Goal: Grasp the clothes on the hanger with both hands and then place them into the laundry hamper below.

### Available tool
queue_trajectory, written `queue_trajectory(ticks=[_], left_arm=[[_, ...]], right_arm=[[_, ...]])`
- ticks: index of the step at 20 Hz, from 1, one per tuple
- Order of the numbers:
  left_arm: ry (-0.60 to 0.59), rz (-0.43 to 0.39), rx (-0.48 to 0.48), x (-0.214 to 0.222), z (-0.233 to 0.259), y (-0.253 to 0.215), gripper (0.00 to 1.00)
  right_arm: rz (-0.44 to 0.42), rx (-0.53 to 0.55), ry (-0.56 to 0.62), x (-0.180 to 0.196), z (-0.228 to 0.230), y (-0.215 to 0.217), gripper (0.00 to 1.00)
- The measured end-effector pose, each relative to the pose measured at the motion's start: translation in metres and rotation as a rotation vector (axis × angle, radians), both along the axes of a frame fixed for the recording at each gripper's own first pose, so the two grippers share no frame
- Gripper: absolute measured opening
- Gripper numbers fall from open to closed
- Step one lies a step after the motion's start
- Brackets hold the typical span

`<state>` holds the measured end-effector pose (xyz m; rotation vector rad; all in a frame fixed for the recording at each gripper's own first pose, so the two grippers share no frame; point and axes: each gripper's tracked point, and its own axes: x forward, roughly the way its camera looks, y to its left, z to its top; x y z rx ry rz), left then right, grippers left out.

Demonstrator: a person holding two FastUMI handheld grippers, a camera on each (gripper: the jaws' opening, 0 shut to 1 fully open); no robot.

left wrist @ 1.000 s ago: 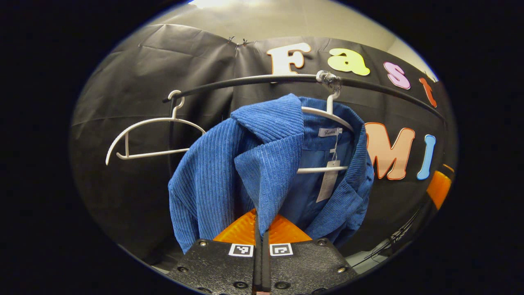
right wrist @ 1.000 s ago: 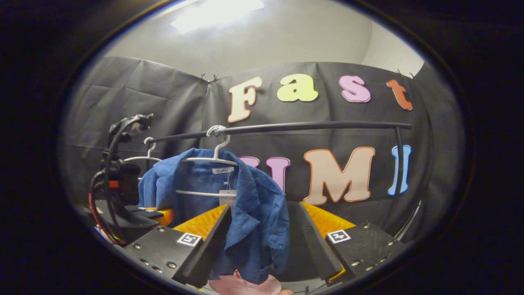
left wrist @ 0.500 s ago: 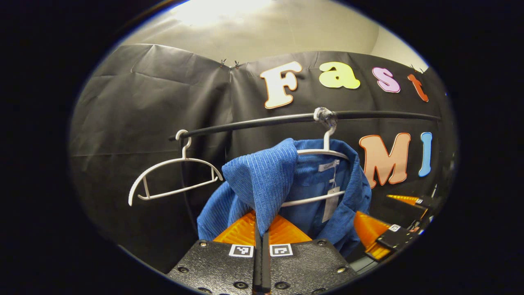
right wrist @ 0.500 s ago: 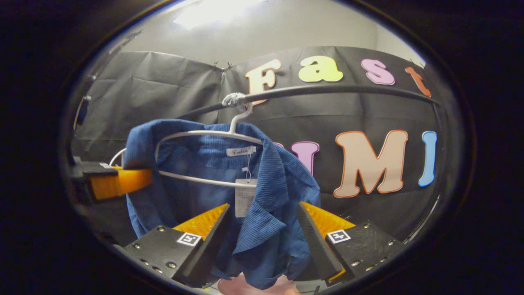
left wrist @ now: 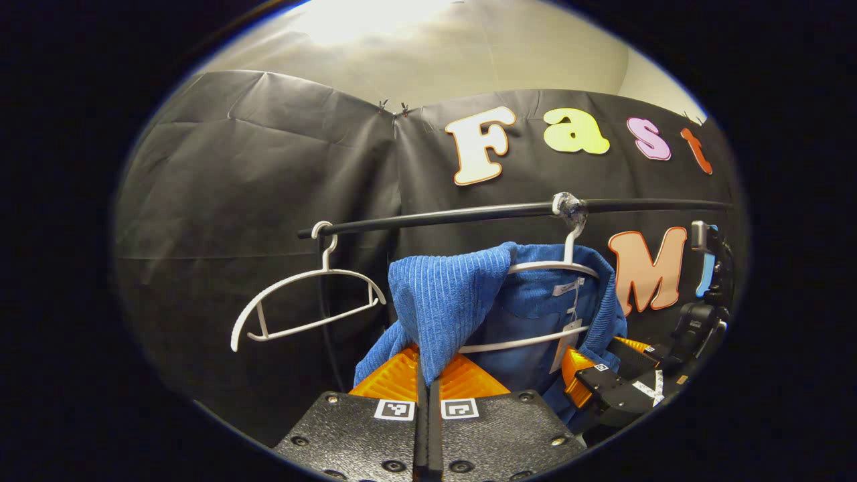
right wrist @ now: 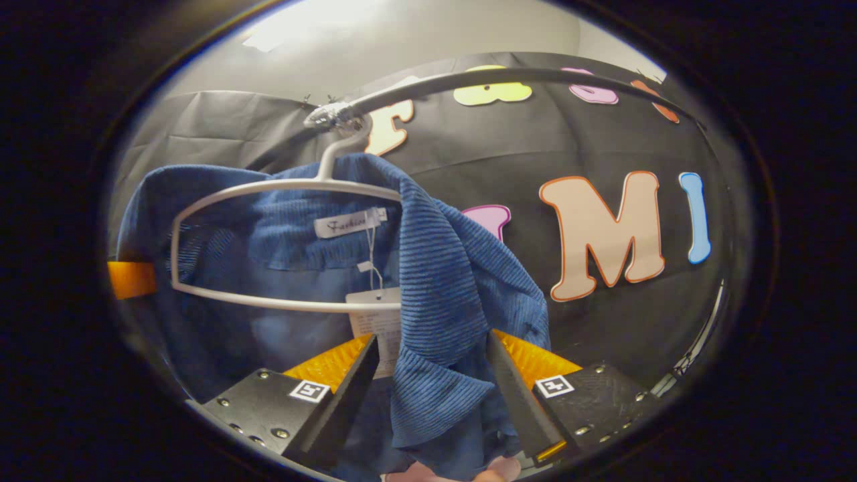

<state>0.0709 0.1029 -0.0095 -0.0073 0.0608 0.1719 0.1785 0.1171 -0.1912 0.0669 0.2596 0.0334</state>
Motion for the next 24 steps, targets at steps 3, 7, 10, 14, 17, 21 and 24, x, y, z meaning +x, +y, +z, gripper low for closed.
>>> queue_trajectory(ticks=[3, 7, 10, 14, 17, 21, 24], left_arm=[[-0.008, 0.012, 0.007, 0.001, 0.002, 0.007, 0.0], [-0.012, 0.015, 0.028, 0.001, 0.002, 0.009, 0.0], [-0.013, 0.013, 0.041, 0.002, 0.002, 0.011, 0.02], [-0.021, 0.008, 0.035, 0.004, 0.004, 0.014, 0.0], [-0.036, 0.012, 0.039, 0.004, 0.01, 0.023, 0.0], [-0.041, -0.001, 0.036, 0.006, 0.013, 0.025, 0.02], [-0.042, -0.004, 0.035, 0.007, 0.015, 0.027, 0.0]], right_arm=[[-0.037, -0.021, 0.04, 0.004, -0.014, -0.012, 0.96], [-0.067, -0.059, 0.047, 0.005, -0.014, -0.026, 0.55], [-0.097, -0.066, 0.064, 0.003, -0.01, -0.041, 0.19], [-0.121, -0.039, 0.068, 0.003, 0.001, -0.057, 0.18], [-0.149, -0.044, 0.038, 0.01, 0.017, -0.078, 0.18], [-0.18, -0.046, -0.01, 0.027, 0.04, -0.104, 0.18], [-0.194, -0.039, -0.058, 0.047, 0.058, -0.12, 0.18]])
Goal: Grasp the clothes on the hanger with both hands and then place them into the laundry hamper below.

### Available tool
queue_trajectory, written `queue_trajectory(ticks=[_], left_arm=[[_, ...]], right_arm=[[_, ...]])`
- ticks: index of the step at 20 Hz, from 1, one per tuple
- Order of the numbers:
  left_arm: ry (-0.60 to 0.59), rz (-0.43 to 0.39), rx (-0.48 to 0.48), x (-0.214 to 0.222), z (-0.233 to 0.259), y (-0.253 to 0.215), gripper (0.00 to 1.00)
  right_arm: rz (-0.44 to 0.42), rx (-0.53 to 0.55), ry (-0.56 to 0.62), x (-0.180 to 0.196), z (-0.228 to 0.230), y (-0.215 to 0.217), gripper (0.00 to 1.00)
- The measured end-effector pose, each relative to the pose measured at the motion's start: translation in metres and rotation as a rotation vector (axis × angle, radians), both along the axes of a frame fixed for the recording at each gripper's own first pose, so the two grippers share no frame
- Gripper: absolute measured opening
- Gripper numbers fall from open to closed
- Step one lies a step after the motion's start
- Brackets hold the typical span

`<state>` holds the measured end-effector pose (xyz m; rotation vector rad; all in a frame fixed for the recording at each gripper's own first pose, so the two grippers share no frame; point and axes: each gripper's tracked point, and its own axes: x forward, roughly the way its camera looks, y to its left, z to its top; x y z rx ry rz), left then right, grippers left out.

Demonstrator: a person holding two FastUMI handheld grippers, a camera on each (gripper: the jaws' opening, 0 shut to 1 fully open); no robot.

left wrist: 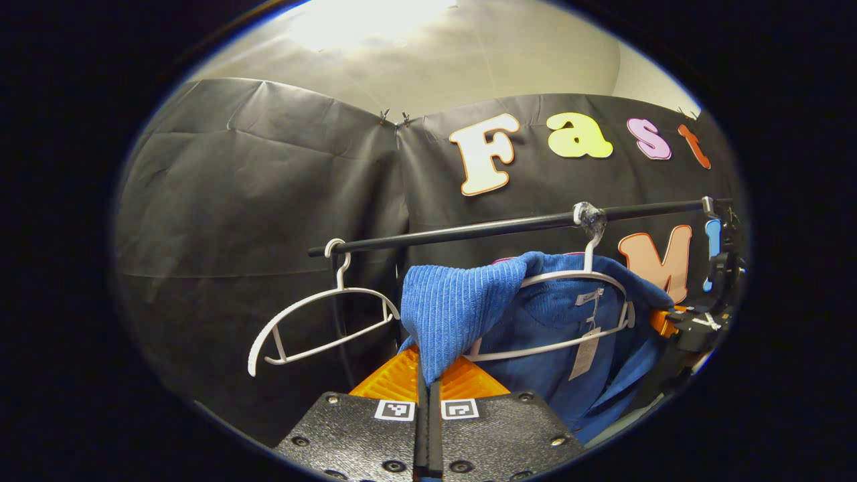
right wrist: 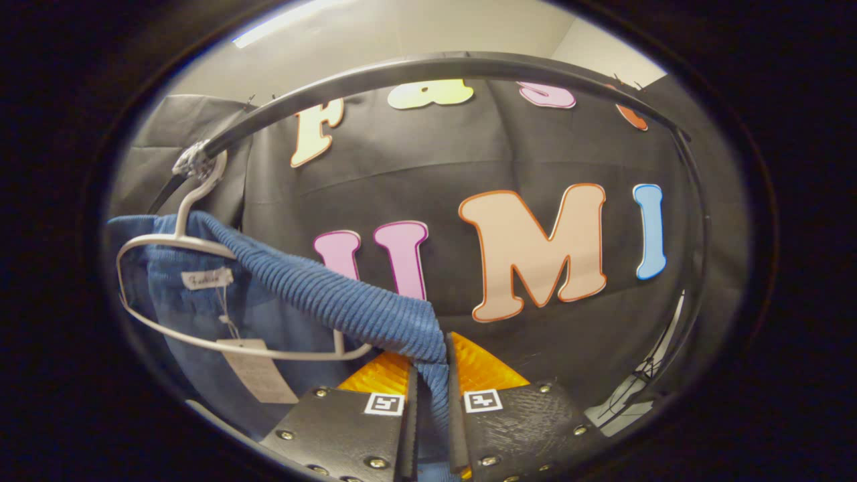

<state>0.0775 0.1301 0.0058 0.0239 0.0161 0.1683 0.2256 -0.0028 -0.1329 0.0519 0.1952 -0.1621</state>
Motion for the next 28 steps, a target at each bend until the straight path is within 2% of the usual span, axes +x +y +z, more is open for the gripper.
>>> queue_trajectory(ticks=[3, 7, 11, 14, 22, 28], left_arm=[[0.01, -0.01, -0.032, 0.002, -0.001, -0.001, 0.0], [0.008, -0.003, -0.011, 0.004, 0.004, 0.003, 0.0], [-0.026, 0.049, 0.006, 0.01, 0.021, 0.027, 0.0], [-0.014, 0.092, 0.02, 0.022, 0.015, 0.049, 0.02], [0.017, 0.087, 0.072, 0.056, -0.013, 0.07, 0.0], [0.089, 0.089, -0.008, 0.063, -0.06, 0.08, 0.0]], right_arm=[[0.007, 0.015, -0.028, 0.023, 0.006, -0.006, 0.18], [0.025, 0.037, -0.049, 0.053, 0.006, -0.007, 0.18], [0.02, 0.072, -0.047, 0.07, 0.002, -0.01, 0.18], [0.023, 0.075, -0.056, 0.074, 0.005, -0.013, 0.18], [0.07, 0.06, -0.041, 0.078, -0.003, -0.011, 0.18], [0.096, -0.017, -0.005, 0.081, -0.02, -0.013, 0.18]])
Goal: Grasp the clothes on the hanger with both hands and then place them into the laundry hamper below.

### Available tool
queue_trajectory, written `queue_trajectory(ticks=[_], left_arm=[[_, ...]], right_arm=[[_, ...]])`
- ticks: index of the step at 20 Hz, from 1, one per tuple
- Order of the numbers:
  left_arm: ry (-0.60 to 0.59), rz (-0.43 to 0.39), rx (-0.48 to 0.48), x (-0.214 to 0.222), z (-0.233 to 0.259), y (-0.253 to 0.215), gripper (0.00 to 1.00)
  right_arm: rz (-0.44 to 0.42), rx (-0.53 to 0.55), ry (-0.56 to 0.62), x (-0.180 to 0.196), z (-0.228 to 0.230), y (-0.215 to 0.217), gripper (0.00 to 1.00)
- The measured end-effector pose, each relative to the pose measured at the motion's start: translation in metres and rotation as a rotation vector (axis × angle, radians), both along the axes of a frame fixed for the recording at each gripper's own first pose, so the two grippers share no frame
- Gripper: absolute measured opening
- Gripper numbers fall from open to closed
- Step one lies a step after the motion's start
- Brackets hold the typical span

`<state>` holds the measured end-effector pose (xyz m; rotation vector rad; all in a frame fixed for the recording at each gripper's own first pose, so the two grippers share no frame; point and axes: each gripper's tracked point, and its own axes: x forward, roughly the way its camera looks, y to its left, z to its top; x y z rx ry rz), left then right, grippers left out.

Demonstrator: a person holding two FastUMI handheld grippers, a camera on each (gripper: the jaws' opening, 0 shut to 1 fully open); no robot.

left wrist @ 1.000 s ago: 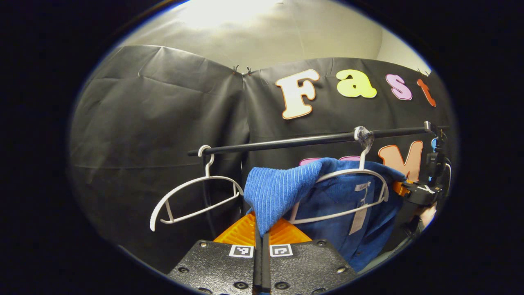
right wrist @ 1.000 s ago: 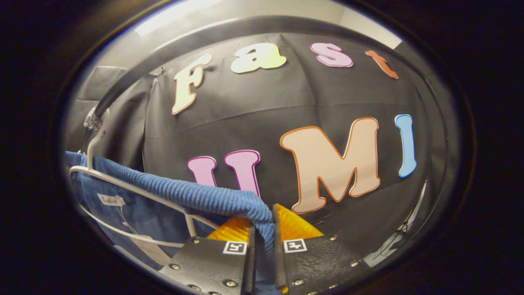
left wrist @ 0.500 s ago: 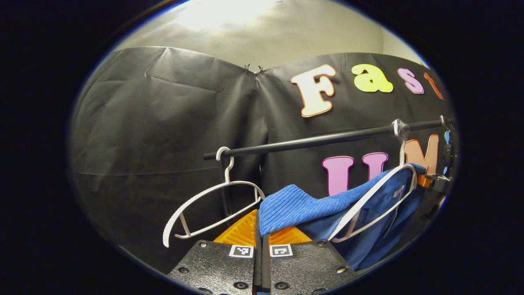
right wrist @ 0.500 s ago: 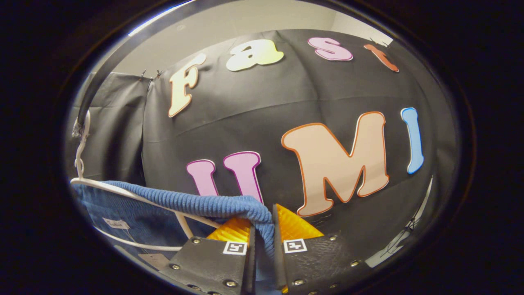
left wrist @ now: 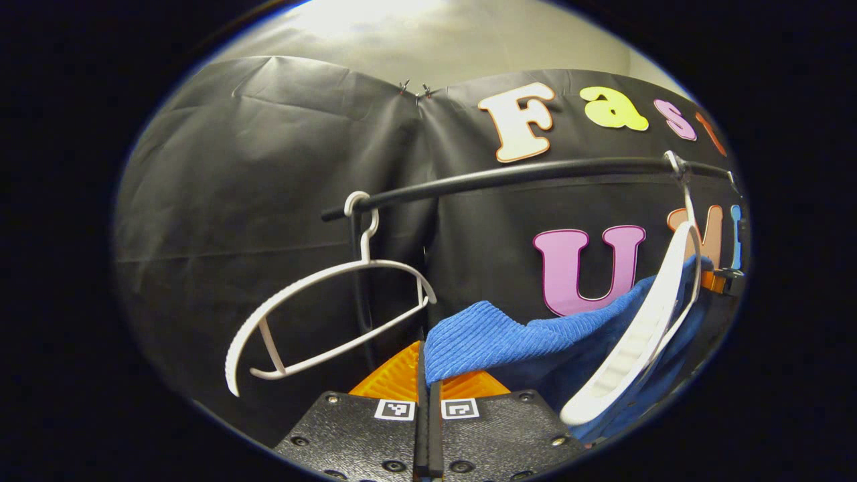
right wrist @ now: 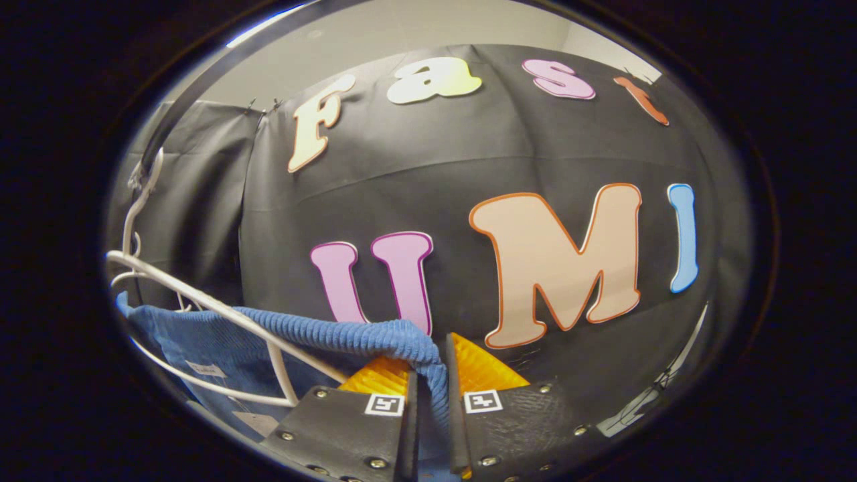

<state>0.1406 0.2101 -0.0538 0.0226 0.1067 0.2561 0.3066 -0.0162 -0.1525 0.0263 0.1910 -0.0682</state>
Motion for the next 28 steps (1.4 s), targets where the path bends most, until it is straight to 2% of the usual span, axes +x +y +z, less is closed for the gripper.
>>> queue_trajectory(ticks=[6, 14, 21, 25, 28], left_arm=[[0.007, 0.016, 0.004, -0.016, -0.017, -0.003, 0.0], [0.089, 0.038, -0.064, -0.05, -0.064, -0.016, 0.0], [0.158, 0.046, -0.053, -0.078, -0.094, -0.026, 0.0], [0.179, 0.031, -0.049, -0.09, -0.105, -0.038, 0.0], [0.213, 0.005, -0.041, -0.095, -0.118, -0.049, 0.0]], right_arm=[[-0.002, -0.041, 0.019, -0.001, -0.006, -0.003, 0.18], [0.0, -0.053, 0.103, -0.002, -0.02, -0.007, 0.18], [-0.034, 0.002, 0.204, -0.012, -0.027, -0.007, 0.19], [-0.066, 0.0, 0.27, -0.036, -0.055, -0.02, 0.18], [-0.035, 0.014, 0.325, -0.065, -0.077, -0.015, 0.18]])
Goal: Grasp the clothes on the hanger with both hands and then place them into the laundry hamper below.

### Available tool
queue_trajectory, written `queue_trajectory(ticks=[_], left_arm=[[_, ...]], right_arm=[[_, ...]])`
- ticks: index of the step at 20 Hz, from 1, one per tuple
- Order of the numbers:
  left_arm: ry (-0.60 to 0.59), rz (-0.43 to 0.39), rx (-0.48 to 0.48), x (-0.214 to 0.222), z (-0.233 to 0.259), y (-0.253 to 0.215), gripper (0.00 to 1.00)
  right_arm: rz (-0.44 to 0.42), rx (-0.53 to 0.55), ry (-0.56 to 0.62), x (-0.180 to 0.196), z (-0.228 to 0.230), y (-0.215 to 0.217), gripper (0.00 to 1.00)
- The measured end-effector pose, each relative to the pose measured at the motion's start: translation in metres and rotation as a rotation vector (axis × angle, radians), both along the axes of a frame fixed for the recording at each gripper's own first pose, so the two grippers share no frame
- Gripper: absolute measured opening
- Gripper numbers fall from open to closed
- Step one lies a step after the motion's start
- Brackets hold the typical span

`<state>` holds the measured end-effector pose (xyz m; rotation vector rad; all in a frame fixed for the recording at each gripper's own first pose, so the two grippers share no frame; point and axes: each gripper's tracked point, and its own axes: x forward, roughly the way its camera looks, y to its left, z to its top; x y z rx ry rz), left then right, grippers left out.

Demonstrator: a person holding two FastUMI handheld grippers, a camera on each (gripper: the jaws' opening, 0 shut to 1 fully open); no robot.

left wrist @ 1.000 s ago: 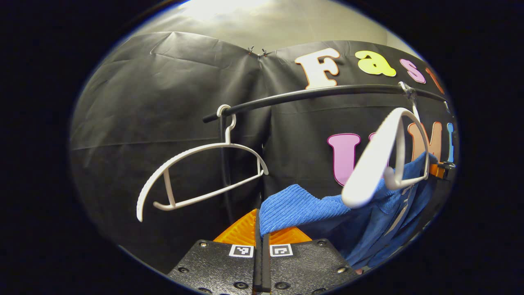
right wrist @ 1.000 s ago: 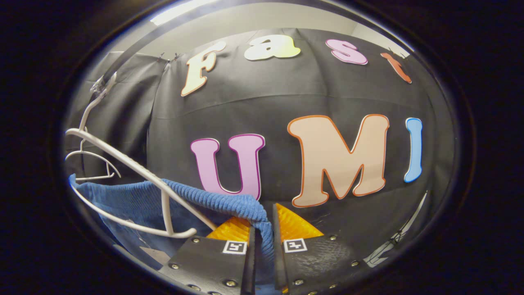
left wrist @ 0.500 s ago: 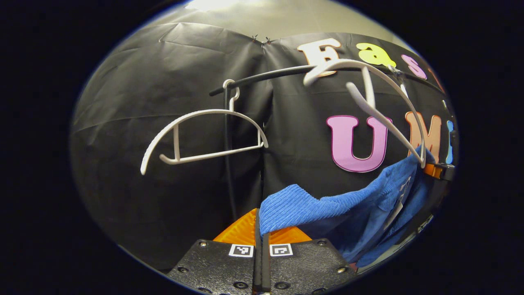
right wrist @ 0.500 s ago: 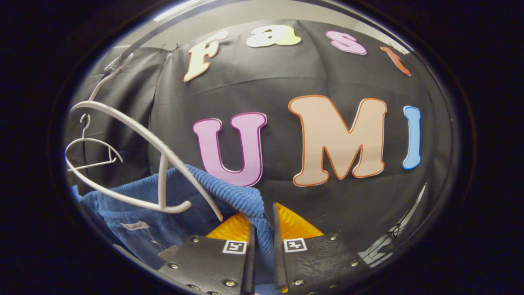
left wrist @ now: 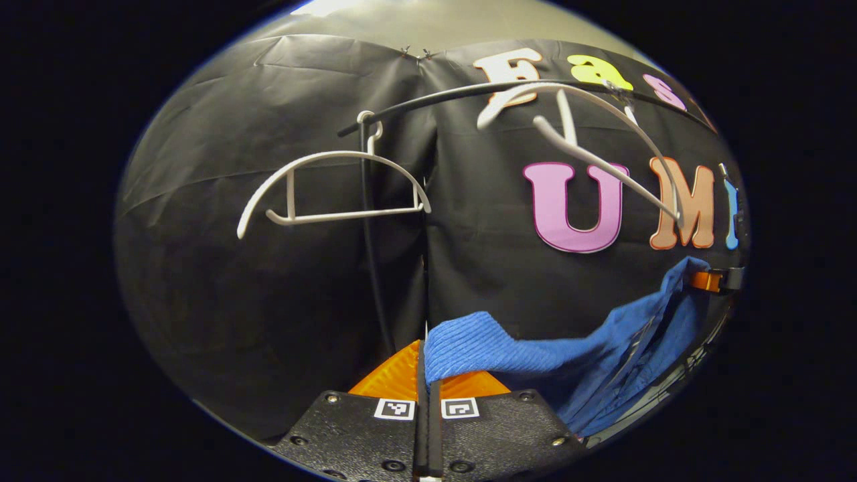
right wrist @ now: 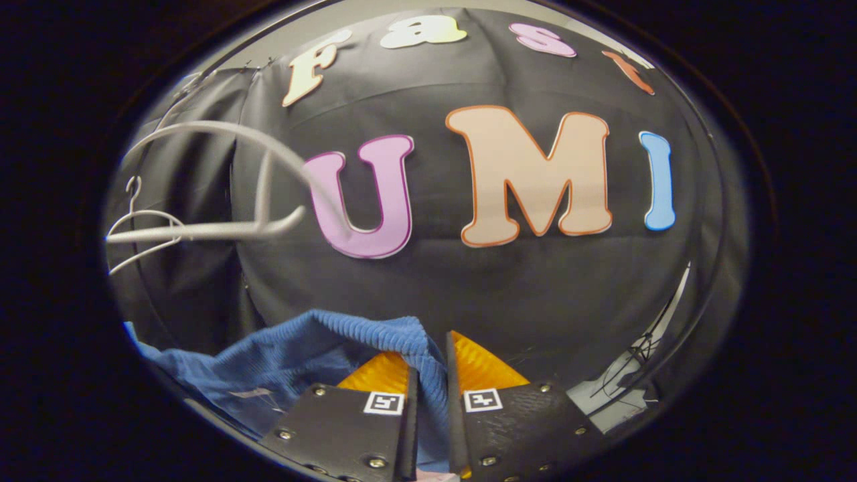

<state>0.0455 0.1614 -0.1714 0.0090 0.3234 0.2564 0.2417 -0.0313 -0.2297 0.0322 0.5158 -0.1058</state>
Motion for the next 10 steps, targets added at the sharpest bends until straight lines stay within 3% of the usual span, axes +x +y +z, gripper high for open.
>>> queue_trajectory(ticks=[4, 10], left_arm=[[0.031, -0.093, 0.017, 0.012, -0.018, -0.043, 0.0], [0.079, -0.346, -0.006, 0.041, -0.046, -0.152, 0.01]], right_arm=[[0.067, 0.02, 0.05, -0.029, -0.019, 0.026, 0.18], [0.203, 0.082, 0.074, -0.042, -0.02, 0.089, 0.18]])
